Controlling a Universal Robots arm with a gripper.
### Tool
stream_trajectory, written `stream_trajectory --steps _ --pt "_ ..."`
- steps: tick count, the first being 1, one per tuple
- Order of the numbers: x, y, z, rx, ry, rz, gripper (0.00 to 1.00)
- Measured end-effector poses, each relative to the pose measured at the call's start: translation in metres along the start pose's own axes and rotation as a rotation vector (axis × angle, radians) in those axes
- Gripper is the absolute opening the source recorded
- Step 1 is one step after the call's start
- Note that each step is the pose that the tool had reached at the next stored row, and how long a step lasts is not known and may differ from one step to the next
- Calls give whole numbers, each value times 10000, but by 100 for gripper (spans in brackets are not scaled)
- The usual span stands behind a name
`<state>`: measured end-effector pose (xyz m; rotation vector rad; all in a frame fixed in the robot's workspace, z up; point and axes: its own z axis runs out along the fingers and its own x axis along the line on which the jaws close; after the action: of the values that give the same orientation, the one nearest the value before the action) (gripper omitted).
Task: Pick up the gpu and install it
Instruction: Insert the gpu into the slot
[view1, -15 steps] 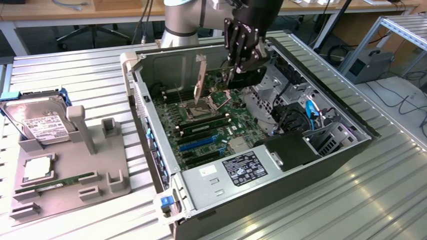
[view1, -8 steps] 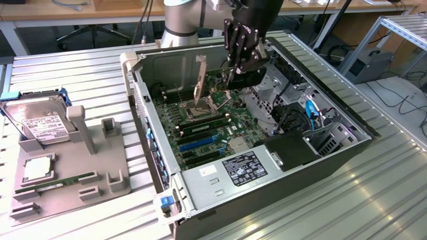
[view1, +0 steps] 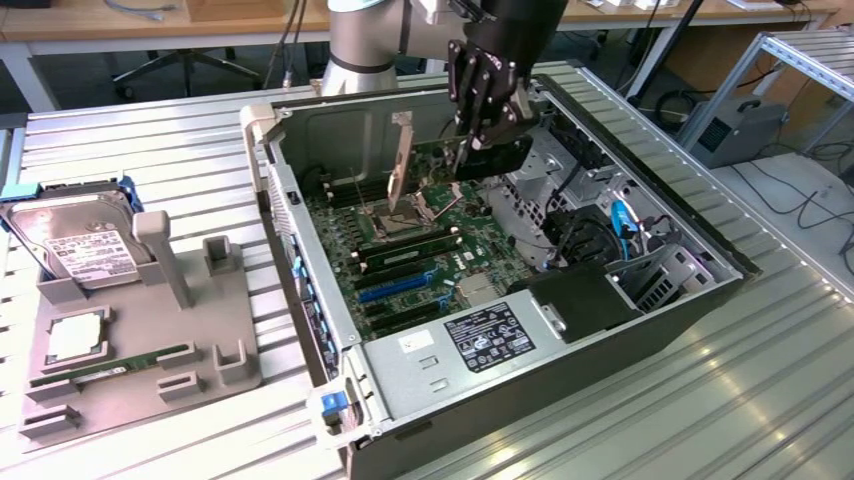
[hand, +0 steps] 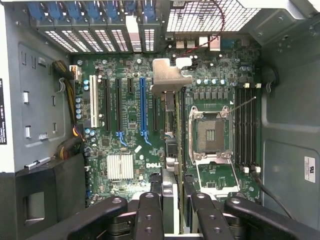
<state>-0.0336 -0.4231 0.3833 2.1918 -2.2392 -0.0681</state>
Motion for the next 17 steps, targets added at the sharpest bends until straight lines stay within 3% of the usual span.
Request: stream_trajectory --steps 17 --pt "10 -2 49 0 0 0 27"
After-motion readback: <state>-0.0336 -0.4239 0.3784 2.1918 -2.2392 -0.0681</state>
